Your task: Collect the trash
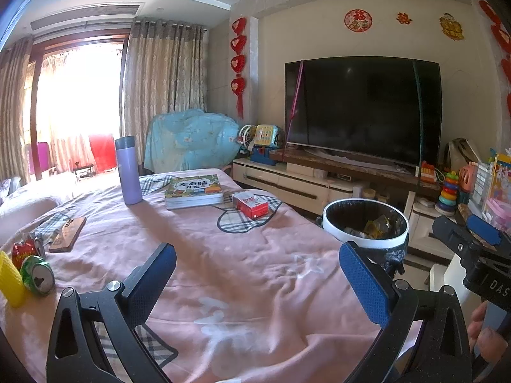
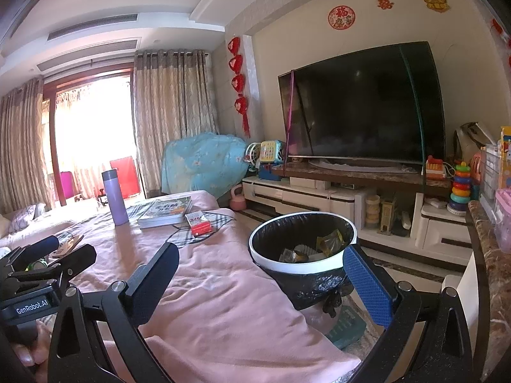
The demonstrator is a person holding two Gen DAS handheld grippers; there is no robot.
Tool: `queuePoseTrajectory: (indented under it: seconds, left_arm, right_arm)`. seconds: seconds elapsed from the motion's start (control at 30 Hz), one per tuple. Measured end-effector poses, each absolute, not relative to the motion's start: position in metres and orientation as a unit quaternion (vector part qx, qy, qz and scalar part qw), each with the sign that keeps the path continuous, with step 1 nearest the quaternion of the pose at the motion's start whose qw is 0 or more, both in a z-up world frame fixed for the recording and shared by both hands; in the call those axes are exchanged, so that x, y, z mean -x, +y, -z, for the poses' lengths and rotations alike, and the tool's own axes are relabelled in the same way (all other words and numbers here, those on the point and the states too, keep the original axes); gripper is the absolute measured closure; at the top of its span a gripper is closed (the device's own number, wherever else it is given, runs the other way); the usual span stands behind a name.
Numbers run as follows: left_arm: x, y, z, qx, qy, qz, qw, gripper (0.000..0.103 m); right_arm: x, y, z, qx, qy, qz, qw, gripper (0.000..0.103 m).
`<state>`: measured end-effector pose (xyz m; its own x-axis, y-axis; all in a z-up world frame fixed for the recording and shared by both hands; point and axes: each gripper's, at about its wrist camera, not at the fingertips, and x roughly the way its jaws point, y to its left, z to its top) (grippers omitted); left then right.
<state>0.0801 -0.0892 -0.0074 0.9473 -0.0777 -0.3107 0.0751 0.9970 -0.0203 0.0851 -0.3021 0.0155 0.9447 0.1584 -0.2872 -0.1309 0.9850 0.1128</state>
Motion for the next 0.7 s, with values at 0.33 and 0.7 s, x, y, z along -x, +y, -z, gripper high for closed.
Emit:
queuePoseTrajectory:
  seconds: [0.33, 0.7]
  left_arm:
    - [-0.0813, -0.0907, 0.0085, 0.006, 0.161, 0.038, 0.986, 0.001]
    - [-0.0832, -0.0892, 0.0105, 0.01, 0.167, 0.037, 0.985, 0.001]
  right_arm:
    - [-0.0851, -0.3017, -0.015, -0.048, 0.148, -0.076, 0.985, 0.0]
    - [-0.0849, -0.2961, -0.0142, -0.048, 0.151, -0.08, 0.984, 0.0]
